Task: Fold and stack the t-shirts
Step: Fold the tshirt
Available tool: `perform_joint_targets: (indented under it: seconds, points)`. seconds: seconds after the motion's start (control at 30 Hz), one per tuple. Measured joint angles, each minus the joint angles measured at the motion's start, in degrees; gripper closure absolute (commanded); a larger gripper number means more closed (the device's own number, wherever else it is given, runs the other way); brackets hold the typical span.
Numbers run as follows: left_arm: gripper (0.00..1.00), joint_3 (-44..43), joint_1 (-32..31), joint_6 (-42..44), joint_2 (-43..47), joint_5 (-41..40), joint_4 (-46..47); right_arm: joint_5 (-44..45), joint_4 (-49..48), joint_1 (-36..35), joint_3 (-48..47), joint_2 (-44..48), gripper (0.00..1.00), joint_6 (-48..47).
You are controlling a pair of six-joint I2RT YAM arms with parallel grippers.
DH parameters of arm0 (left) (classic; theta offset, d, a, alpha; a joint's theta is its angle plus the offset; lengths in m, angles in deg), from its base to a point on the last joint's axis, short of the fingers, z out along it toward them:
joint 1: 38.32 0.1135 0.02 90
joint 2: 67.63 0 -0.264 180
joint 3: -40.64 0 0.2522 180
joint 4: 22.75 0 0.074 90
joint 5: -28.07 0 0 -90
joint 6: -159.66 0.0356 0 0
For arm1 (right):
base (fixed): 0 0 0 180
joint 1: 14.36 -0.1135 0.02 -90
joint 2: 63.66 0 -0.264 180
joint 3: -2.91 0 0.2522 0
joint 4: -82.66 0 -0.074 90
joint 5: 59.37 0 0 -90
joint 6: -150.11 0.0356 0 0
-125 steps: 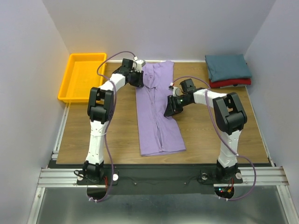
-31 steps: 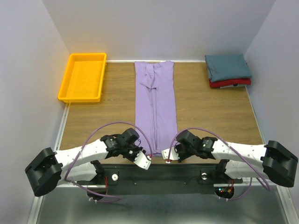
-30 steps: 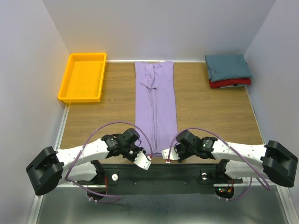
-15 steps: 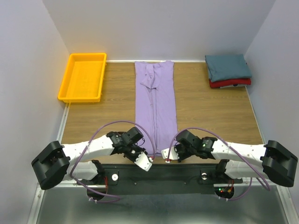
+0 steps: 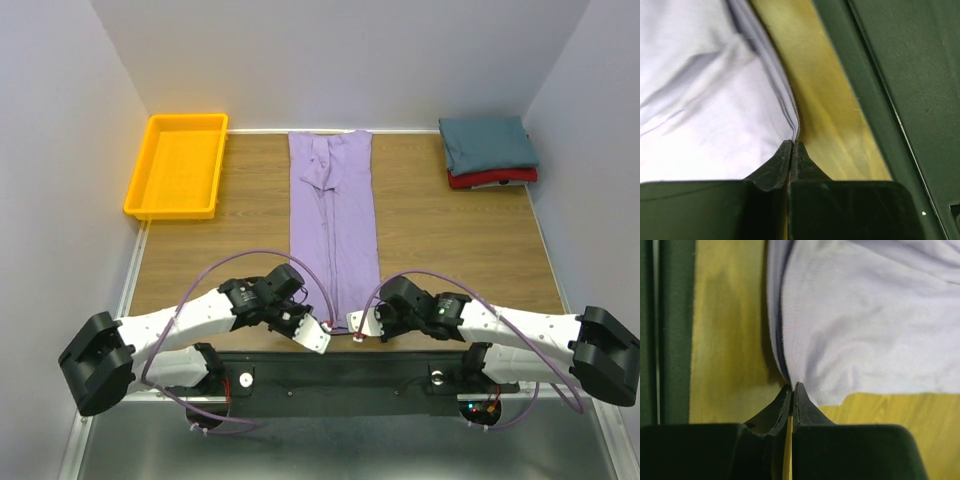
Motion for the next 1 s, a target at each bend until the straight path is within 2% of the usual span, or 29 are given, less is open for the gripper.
perform_joint_targets:
  seconds: [0.17, 0.37, 0.5, 0.63, 1.0]
  points:
    - [1.0, -2.03, 3.54, -2.29, 5.09, 0.87, -0.37, 3.98, 0.15, 0.0, -2.01, 1.68, 1.0, 0.07]
    - [1.0, -2.49, 10.23, -2.08, 5.42, 1.25, 0.15, 6.73, 0.0, 1.03, -2.73, 1.57, 0.99, -1.36]
    - [1.0, -5.09, 14.62, -0.15, 2.86, 1.27, 2.4, 5.57, -0.37, 7.21, -6.25, -1.7, 1.0, -4.39]
    - [1.0, -5.88, 17.4, 1.81, 0.87, 1.01, 7.02, 3.34, -2.71, 14.82, -12.52, -8.85, 0.99, -8.87]
    - [1.0, -8.48, 25.24, 10.4, -9.88, 1.2, 18.78, -3.23, -7.21, 24.06, -19.93, -21.84, 0.99, -18.14]
